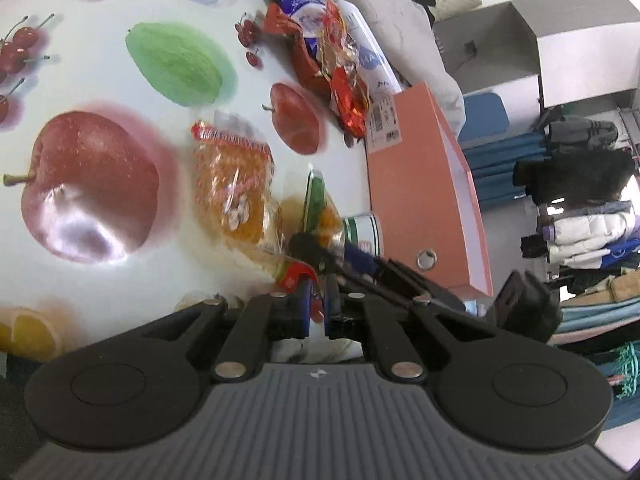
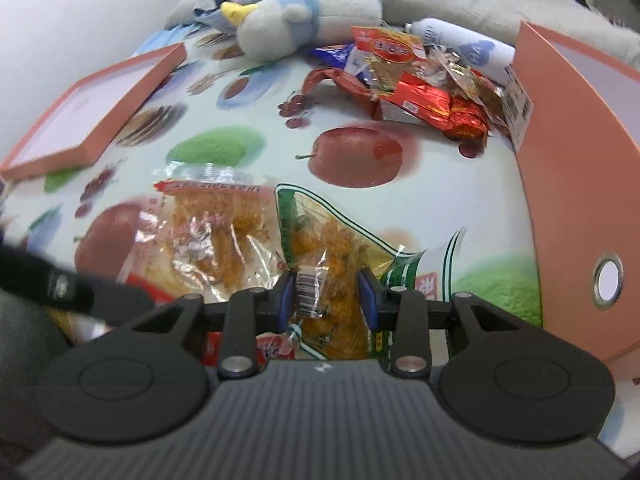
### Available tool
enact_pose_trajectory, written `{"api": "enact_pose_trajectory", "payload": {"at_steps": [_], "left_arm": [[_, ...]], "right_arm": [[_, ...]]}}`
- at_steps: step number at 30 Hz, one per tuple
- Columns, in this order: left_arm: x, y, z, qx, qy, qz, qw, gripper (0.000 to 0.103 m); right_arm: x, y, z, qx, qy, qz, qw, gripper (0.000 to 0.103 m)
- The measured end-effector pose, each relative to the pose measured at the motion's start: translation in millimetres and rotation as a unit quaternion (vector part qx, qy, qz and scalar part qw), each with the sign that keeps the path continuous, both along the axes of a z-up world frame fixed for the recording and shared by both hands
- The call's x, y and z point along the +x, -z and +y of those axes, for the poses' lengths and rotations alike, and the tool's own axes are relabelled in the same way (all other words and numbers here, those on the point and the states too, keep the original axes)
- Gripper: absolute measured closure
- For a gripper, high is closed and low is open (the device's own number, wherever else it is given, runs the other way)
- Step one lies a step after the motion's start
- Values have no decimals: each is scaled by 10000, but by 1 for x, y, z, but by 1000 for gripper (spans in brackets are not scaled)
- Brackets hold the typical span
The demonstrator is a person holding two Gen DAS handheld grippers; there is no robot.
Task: Organize snacks
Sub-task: 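Lift the jerky pack with the right tool while the left tool holds the bread packet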
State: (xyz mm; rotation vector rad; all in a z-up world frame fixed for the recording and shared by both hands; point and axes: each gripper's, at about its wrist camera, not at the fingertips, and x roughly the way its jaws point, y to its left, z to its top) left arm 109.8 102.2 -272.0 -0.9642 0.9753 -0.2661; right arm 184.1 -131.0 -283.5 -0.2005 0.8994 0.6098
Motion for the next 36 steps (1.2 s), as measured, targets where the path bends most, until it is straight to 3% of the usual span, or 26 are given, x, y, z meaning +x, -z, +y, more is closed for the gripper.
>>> {"api": "enact_pose_trajectory", "payload": {"at_steps": [1, 3, 4, 6, 9, 11, 17, 25, 30, 36], "left_arm": [[2, 1, 1, -29, -28, -26, 10000, 92], [6, 1, 5, 31, -133, -31, 9999, 73], [9, 2, 7, 129, -211, 9, 9997, 48], [12, 1, 9, 273, -348, 43, 9990, 39], [18, 7, 15, 200, -498, 115, 9985, 34], [23, 11, 19, 350, -595, 222, 9974, 30], [41, 21, 28, 424, -679, 233, 9965, 29], [75, 24, 25, 711, -422, 13, 9966, 29], [94, 28, 25, 657, -290, -68, 9974, 29], [117, 27, 16, 843, 118, -48, 9964, 30]], "right_arm": [[0, 0, 1, 2, 10, 10, 10000, 66], [0, 0, 0, 10, 14, 23, 10000, 66], [-1, 0, 0, 9, 3, 22, 10000, 66], [-2, 1, 0, 2, -37, 10, 10000, 65], [-3, 2, -1, 14, -41, 34, 10000, 65], [-3, 3, -1, 6, -60, 31, 10000, 65], [-3, 3, 0, -47, -108, 23, 9999, 65], [-3, 3, 1, -71, -127, 24, 9999, 65], [-3, 3, -1, -30, -139, 46, 9999, 65], [-4, 3, -1, -36, -189, 28, 9998, 65]]}}
